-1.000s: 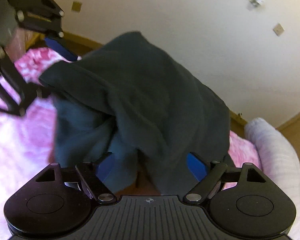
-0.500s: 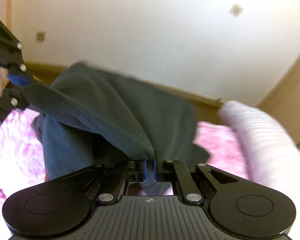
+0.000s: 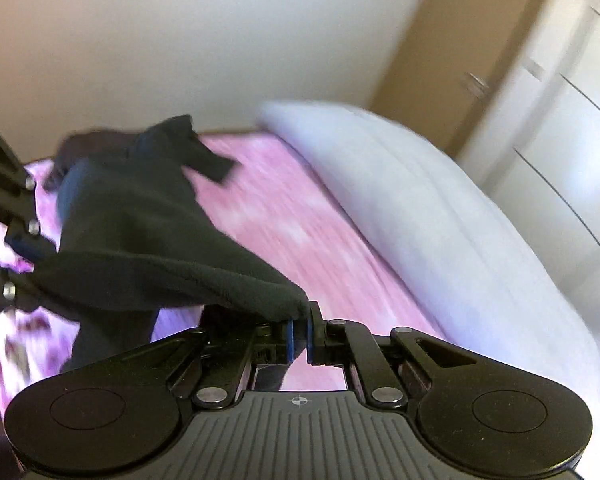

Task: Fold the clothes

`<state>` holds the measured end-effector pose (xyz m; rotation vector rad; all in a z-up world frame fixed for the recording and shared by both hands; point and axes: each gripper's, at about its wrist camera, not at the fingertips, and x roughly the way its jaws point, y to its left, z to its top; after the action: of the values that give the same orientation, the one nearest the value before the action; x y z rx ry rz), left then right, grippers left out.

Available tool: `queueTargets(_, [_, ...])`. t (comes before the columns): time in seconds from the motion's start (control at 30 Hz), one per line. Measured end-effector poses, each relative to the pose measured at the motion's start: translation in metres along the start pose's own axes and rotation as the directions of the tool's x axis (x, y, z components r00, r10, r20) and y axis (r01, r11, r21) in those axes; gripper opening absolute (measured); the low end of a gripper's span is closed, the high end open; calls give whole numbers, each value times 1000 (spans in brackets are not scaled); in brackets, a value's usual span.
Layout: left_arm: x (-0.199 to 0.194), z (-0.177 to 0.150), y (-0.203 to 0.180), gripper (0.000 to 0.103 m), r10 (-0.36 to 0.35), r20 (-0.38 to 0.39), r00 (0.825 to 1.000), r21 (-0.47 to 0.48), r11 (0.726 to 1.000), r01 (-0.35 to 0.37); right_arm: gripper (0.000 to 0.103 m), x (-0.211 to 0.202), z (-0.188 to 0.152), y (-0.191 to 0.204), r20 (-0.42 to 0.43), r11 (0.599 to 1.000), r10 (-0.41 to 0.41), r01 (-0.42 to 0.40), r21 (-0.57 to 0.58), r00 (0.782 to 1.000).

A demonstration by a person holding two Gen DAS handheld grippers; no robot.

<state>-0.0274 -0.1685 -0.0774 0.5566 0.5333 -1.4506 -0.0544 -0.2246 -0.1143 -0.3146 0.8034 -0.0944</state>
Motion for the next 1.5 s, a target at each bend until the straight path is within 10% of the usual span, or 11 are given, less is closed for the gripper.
queueTargets(0.13, [53, 33, -119, 10, -159, -21, 987, 14, 987, 160, 4, -69, -113, -60, -80, 989, -84, 93, 111, 993])
queueTargets(0.47, [107, 17, -245, 21, -322, -160, 933, 100, 935, 339, 4, -196, -336, -122, -374, 865, -193, 337, 371, 907])
queueTargets(0.63, [115, -18, -225, 37, -285, -252, 925, 119, 939, 322, 6, -189, -335, -87, -421, 876, -143, 313, 367, 896])
queueTargets(0.77, [144, -47, -164, 42, -158, -351, 923, 147, 964, 221, 45, -172, -353, -45, -507, 860, -132, 353, 368, 852])
queueTargets(0.97, [188, -69, -73, 51, -86, -394, 915, 24, 994, 104, 53, -177, -342, 10, -568, 834, -78, 365, 413, 819])
queueTargets(1.23, [269, -106, -23, 48, -211, -397, 893, -391, 919, 43, 59, -146, -291, 31, -461, 876, -51, 261, 405, 886])
queueTargets(1.33, [262, -115, -37, 10, -227, -324, 918, -439, 896, 67, 62, -114, -270, 18, -414, 899, -37, 212, 383, 909])
queueTargets(1.5, [201, -125, -65, 6, -198, -179, 964, -479, 873, 90, 77, -36, -221, -7, -278, 916, 50, 67, 396, 959])
